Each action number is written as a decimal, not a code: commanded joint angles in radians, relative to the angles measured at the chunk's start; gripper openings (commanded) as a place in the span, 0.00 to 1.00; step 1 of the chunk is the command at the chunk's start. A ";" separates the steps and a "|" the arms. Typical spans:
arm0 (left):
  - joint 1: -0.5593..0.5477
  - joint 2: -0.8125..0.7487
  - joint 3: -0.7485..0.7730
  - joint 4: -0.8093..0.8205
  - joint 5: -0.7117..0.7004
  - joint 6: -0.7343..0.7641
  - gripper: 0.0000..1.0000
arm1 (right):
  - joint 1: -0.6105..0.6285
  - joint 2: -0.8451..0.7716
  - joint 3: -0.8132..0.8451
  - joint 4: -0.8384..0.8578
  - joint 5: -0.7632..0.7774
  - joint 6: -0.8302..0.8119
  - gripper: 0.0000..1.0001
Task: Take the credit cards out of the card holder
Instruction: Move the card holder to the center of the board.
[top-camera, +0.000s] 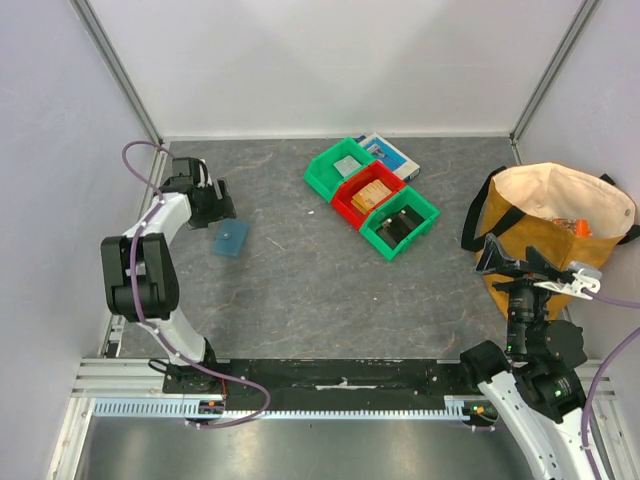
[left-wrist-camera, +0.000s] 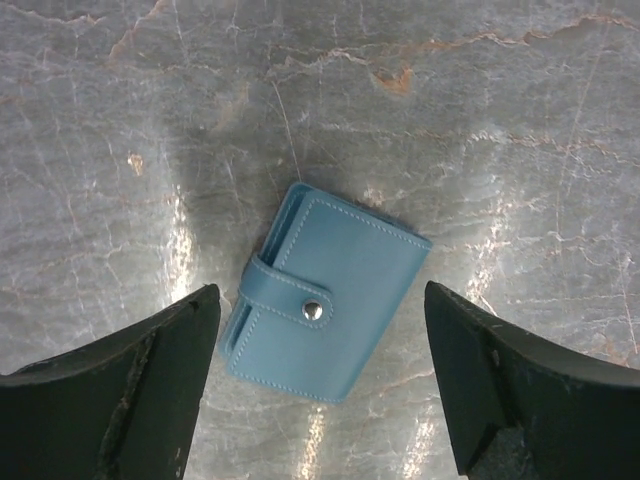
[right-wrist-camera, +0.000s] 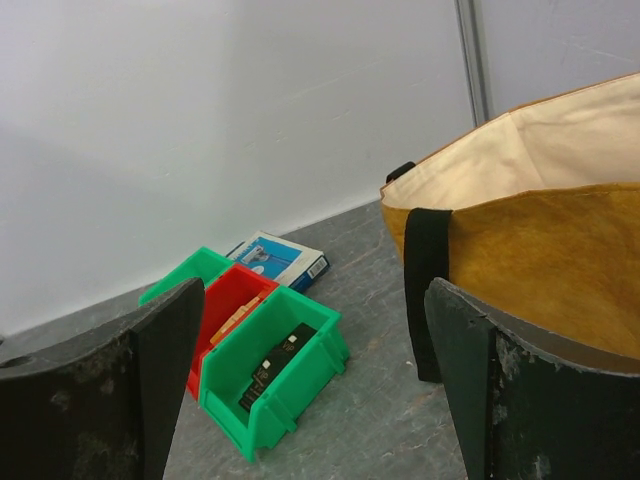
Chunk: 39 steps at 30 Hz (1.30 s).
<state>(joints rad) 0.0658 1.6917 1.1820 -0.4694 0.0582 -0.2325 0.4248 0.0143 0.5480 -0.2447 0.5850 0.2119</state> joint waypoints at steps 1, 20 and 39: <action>0.051 0.083 0.068 -0.021 0.106 0.070 0.86 | 0.009 -0.010 0.006 0.004 -0.037 -0.023 0.98; 0.003 0.184 -0.005 -0.009 0.359 0.107 0.26 | 0.020 -0.010 0.003 0.015 -0.189 -0.057 0.98; -0.445 -0.069 -0.470 0.415 0.322 -0.378 0.15 | 0.022 0.537 0.145 -0.142 -0.838 0.095 0.98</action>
<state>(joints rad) -0.3080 1.6642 0.8394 -0.2031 0.4210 -0.4591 0.4412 0.4397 0.6632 -0.3424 -0.0196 0.2611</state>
